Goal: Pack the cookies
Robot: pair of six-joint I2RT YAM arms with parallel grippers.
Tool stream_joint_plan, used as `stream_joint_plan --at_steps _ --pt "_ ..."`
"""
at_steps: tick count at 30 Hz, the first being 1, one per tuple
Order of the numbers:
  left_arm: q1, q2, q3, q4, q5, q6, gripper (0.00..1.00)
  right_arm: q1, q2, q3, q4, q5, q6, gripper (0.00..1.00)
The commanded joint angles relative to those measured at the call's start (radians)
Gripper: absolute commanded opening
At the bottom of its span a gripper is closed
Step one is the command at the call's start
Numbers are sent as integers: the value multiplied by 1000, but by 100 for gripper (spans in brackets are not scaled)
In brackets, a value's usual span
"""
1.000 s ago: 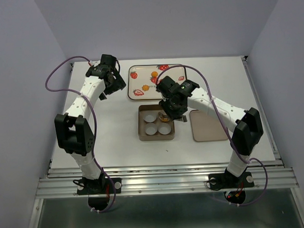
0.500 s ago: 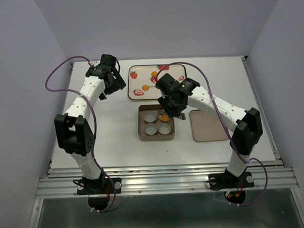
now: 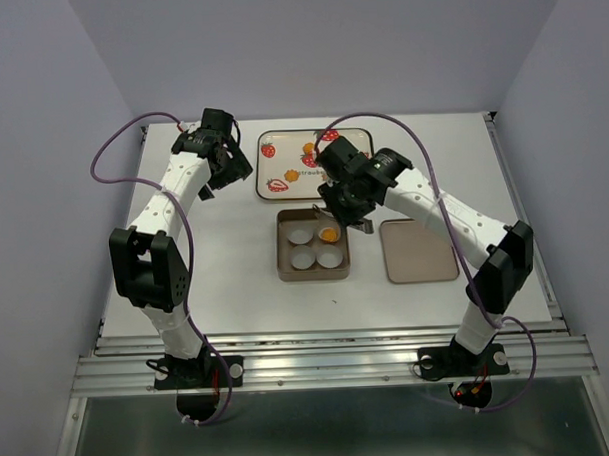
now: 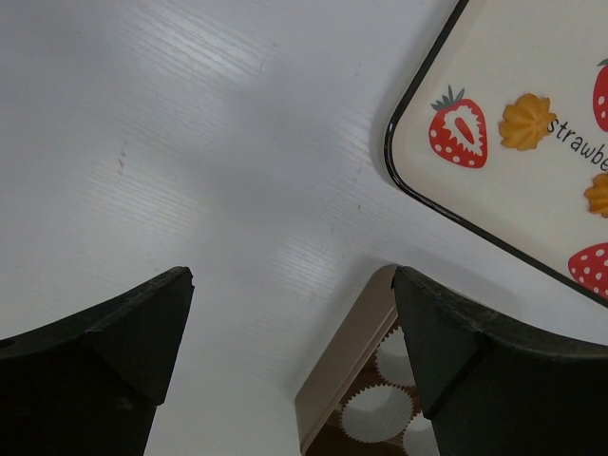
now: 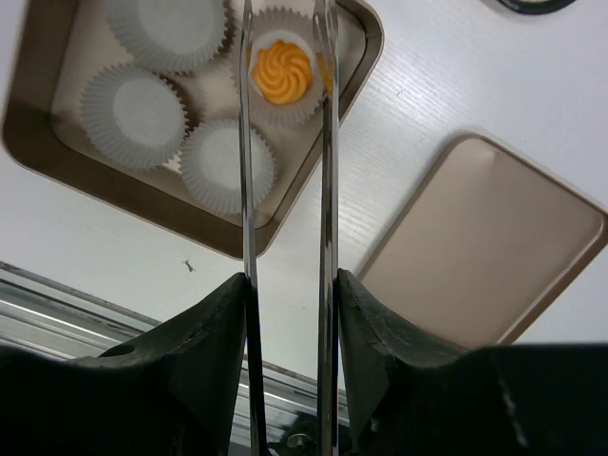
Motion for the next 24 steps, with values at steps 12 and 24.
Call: stream_joint_plan --at_steps 12,24 --pt "-6 -11 34 -16 -1 6 99 -60 56 276 152 61 65 48" --pt "-6 -71 -110 43 -12 -4 99 -245 485 626 324 22 57 49"
